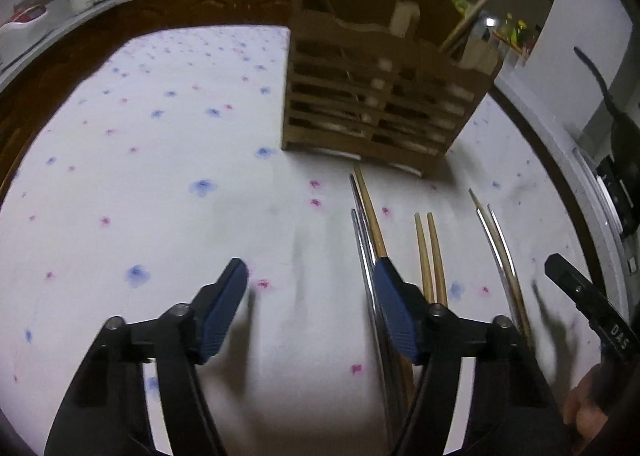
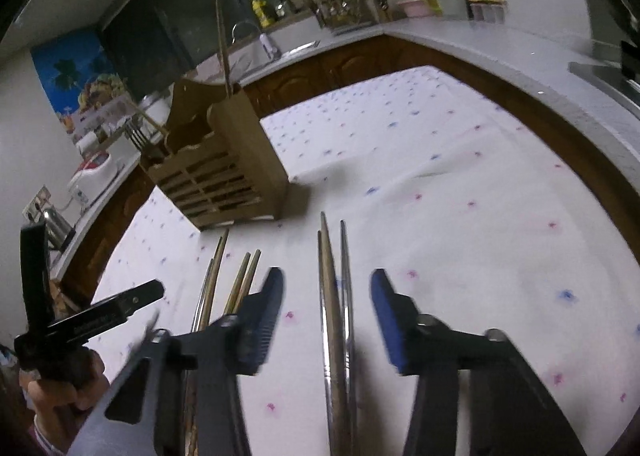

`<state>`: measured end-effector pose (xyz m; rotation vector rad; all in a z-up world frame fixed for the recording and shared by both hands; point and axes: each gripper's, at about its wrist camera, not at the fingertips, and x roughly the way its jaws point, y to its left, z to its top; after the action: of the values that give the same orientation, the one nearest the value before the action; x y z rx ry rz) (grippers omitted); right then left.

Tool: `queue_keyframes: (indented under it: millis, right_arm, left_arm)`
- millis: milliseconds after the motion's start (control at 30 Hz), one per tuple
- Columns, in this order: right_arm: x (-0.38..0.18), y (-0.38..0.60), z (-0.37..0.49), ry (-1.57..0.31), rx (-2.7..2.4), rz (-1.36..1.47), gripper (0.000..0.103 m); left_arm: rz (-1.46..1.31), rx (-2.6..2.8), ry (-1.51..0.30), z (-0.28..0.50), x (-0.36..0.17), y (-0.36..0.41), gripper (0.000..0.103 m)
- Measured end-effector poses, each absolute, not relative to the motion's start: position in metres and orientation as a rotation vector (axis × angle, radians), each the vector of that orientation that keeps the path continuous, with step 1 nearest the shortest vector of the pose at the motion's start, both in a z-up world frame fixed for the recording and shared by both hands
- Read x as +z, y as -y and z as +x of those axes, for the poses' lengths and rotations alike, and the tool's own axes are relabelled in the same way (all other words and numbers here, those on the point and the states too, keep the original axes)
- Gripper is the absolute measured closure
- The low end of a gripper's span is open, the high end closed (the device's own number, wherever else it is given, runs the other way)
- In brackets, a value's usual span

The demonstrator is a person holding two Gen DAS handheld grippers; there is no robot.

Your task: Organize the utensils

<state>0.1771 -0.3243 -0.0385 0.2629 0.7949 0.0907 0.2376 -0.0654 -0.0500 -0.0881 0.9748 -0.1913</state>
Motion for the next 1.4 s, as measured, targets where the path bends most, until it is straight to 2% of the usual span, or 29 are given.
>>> queue_keyframes:
  millis: [33, 133, 400, 500, 833, 1200, 1400]
  right_arm:
    - [-0.041, 0.321, 0.180, -0.807, 0.100, 0.258, 0.070]
    - [-0.049, 0.315, 0.188, -0.842, 0.117, 0.245, 0.072]
    - [-0.061, 0.310, 0.196, -0.885, 0.119, 0.247, 0.073]
    - [-0.062, 0.309, 0.200, -0.890, 0.120, 0.242, 0.073]
    - [-0.065, 0.298, 0.225, -0.919, 0.130, 0.166, 0.086]
    - [-0.060, 0.287, 0.240, -0.935, 0.151, 0.095, 0.088]
    - [-0.072, 0.289, 0.252, -0.975, 0.140, 0.069, 0.092]
  left_arm:
    - [-0.083, -0.196, -0.984, 0.240, -0.053, 0.068, 0.045]
    - [-0.049, -0.207, -1.018, 0.246, -0.064, 0.079, 0.055]
    - [0.057, -0.216, -0.990, 0.243, -0.066, 0.088, 0.058]
    - [0.001, -0.261, -1.021, 0.247, -0.062, 0.084, 0.060]
    - [0.066, -0.242, -1.005, 0.256, -0.064, 0.092, 0.070]
    - [0.110, -0.248, -0.985, 0.258, -0.067, 0.090, 0.070]
    - [0.127, -0.254, -0.983, 0.264, -0.066, 0.097, 0.077]
